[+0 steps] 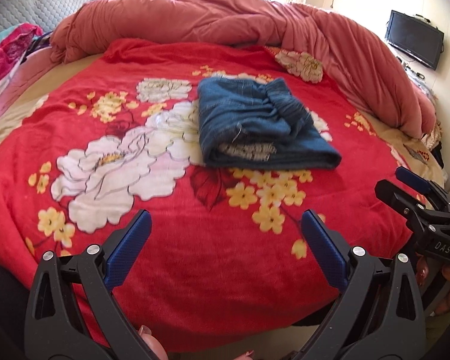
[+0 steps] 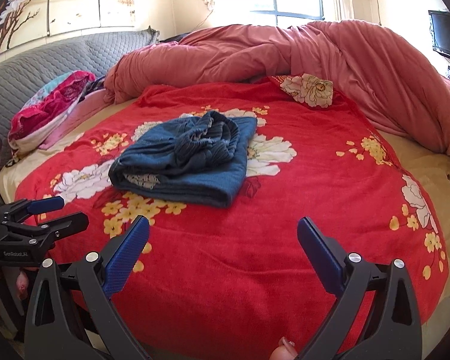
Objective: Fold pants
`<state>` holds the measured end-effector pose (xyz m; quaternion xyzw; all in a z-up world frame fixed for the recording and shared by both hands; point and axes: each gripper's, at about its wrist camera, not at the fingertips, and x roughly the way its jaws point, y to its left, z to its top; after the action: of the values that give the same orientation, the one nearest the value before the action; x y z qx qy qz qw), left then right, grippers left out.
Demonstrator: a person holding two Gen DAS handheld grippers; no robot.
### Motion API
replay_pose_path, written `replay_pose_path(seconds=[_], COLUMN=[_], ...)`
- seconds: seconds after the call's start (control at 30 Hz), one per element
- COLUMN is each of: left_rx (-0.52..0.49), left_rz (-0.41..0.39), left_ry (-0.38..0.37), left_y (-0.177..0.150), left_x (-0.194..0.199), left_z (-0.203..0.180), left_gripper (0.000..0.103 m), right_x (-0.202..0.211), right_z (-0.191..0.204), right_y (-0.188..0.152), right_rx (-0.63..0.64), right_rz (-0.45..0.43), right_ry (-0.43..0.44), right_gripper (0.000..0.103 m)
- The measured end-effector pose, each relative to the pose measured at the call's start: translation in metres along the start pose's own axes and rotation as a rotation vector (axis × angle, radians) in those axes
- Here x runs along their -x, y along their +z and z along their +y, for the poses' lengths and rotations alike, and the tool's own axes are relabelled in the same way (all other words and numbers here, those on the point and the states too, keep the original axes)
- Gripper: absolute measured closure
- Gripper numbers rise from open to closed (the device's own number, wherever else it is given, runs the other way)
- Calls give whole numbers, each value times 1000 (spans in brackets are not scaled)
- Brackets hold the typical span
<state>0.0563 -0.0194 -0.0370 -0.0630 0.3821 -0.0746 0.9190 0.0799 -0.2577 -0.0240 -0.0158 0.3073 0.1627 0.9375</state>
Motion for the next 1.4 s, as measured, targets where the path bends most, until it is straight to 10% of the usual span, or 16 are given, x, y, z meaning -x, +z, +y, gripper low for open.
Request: replay_pose_path(seconds=[1.4], left_rx=[38], left_rz=[42], left_ry=[-5], left_y=[0], left_x=[-17], left_z=[10], left_gripper=[9], right_x=[-18], right_z=[-7], right_y=[-15], right_rx=[-55], right_rz=[49], right_ry=[-26], right_gripper=[5])
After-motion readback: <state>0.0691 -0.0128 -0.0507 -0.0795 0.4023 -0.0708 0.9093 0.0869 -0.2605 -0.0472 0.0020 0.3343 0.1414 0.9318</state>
